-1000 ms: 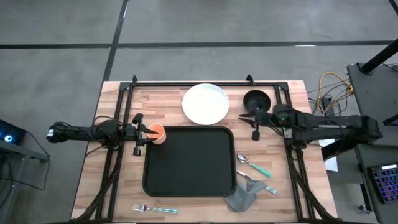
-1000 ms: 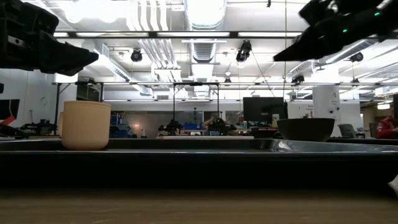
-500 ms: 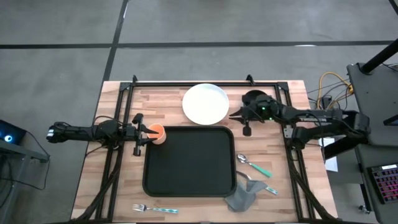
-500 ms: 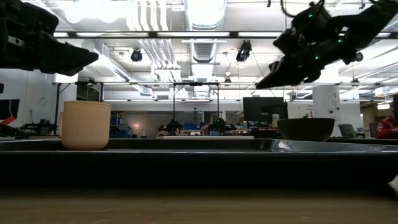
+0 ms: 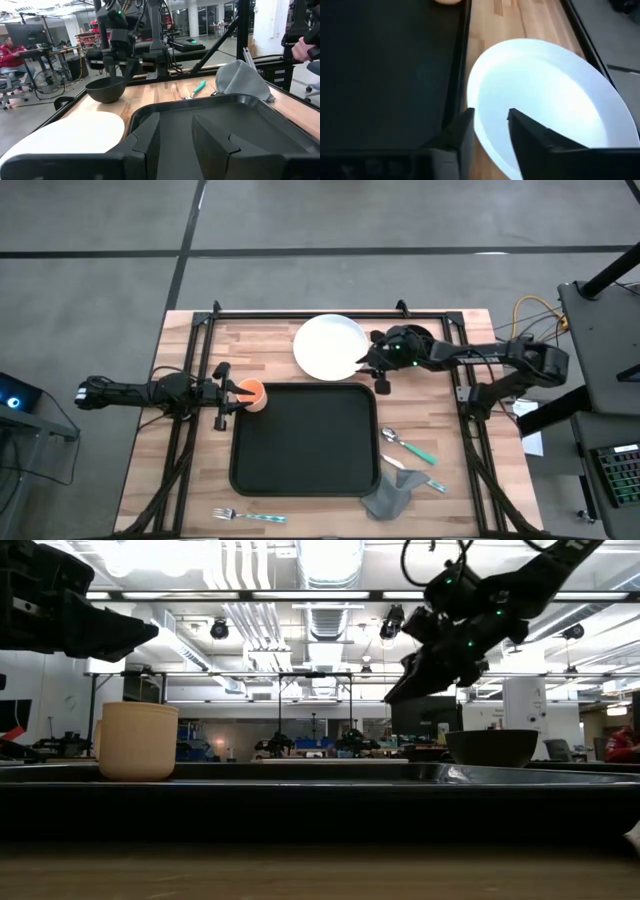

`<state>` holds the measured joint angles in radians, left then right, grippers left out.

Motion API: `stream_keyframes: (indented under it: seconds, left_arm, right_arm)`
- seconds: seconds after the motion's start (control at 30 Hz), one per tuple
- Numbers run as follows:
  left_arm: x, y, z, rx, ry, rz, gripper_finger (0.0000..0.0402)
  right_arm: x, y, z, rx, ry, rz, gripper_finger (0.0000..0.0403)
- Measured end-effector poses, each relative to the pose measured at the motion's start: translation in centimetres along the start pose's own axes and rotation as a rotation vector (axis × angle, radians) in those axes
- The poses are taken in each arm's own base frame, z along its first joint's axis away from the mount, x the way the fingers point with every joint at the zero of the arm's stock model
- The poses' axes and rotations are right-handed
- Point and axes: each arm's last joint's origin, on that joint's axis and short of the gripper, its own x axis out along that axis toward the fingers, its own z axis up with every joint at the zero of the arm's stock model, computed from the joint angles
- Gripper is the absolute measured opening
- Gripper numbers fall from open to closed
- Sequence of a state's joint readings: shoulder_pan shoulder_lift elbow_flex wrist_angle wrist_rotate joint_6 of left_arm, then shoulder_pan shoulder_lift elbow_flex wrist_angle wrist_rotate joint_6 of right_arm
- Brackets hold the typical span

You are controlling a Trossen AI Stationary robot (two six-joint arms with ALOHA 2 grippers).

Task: Set up tray
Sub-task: Put the plate on the serving tray

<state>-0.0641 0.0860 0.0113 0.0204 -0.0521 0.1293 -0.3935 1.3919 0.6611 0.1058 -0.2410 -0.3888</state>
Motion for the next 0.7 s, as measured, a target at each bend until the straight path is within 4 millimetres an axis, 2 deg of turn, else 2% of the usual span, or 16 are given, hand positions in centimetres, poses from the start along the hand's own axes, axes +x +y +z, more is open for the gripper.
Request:
stream_keyframes:
  seconds: [0.17,0.33,0.47,0.7]
  left_arm:
    - [0.0,0.0,0.0,0.000,0.000,0.000,0.0093]
    - [0.0,0.0,0.0,0.000,-0.001,0.000,0.0093]
    - [0.0,0.0,0.0,0.000,-0.002,0.000,0.0093]
    - [0.0,0.0,0.0,0.000,-0.002,0.000,0.0093]
  right_arm:
    - [1.1,-0.3,-0.2,-0.045,0.078,-0.006,0.0174]
    - [1.9,-0.5,-0.6,-0.051,0.126,-0.041,0.0208]
    - [2.4,-0.4,-1.0,-0.077,0.148,-0.026,0.0217]
    - [3.1,-0.3,-1.7,-0.085,0.179,-0.013,0.0209]
